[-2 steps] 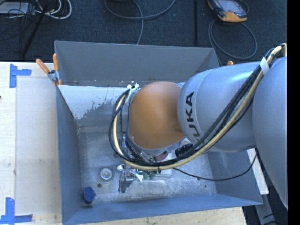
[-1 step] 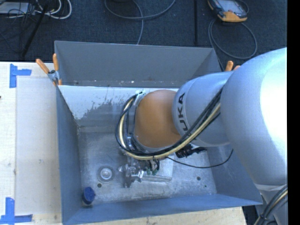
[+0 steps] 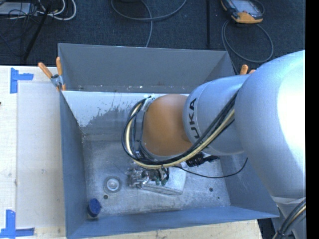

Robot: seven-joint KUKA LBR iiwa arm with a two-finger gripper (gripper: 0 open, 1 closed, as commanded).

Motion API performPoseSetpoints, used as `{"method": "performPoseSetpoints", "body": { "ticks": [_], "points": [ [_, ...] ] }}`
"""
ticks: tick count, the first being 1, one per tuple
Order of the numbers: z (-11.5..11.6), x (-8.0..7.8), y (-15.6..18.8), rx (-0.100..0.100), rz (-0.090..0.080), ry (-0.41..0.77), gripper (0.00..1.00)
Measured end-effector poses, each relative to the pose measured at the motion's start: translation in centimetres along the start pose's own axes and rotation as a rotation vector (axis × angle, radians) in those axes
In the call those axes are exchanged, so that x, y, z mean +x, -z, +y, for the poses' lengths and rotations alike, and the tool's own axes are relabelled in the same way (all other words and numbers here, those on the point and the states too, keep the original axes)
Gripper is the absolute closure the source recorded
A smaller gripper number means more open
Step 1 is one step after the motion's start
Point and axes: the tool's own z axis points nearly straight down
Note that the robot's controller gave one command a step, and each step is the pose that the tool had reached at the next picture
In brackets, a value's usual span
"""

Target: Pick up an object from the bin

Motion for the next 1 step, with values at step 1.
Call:
{"method": "performPoseSetpoints", "body": {
  "ticks": [1],
  "points": [
    [1.33,-0.23,17.22,0.0,-0.008,0.065,1.0]
  ]
}}
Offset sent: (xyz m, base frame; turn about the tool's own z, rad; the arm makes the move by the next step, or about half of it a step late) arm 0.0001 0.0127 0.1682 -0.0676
